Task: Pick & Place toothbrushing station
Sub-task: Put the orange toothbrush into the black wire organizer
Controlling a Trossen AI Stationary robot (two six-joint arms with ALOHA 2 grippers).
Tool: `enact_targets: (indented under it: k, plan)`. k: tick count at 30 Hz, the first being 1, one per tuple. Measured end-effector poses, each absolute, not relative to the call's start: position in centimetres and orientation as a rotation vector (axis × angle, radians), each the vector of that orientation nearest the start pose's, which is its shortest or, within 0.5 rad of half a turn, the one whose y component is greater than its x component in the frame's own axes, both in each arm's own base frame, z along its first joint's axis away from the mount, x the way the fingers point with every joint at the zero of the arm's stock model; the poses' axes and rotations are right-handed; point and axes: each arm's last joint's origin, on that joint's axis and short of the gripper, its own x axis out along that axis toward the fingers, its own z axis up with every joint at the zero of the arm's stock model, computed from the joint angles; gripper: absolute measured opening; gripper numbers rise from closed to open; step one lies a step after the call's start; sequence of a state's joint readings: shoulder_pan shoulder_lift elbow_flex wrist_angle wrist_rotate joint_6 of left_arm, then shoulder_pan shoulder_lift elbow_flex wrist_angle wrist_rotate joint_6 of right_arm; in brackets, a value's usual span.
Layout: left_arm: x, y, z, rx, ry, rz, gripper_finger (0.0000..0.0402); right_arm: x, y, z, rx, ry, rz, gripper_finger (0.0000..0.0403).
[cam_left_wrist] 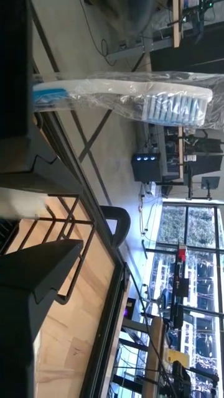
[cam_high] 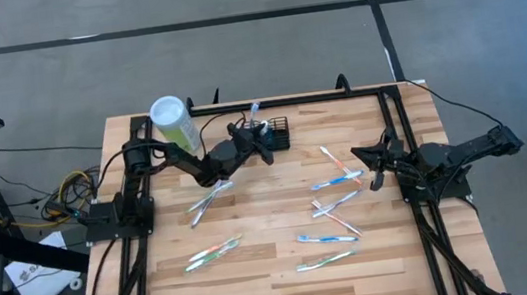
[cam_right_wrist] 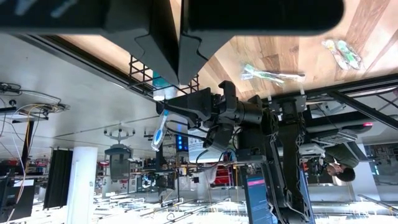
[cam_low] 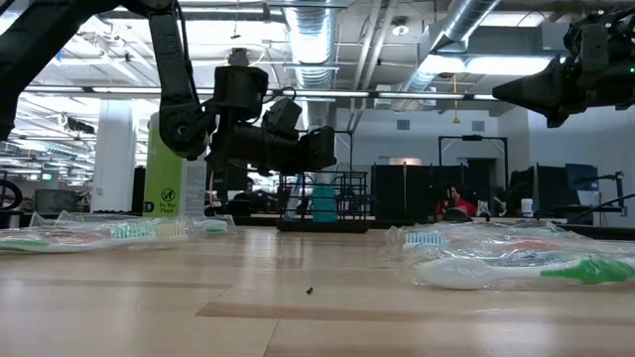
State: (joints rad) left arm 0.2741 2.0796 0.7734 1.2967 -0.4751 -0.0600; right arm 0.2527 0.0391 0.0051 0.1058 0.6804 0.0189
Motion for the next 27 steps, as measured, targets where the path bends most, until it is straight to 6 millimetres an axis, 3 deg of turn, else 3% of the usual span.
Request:
enact_targets:
  k: [17, 27]
  plan:
    - [34.8, 10.6, 11.5, -0.055, -0.017, 0.735, 0.0116, 9.5, 0.6, 17.2, 0.051, -0.069, -0.427, 0.0001]
    - [34.7, 10.4, 14.2, -0.038, -0.086, 0.686, 0.0116, 9.5, 0.6, 17.2, 0.051, -0.069, -0.427, 0.0001]
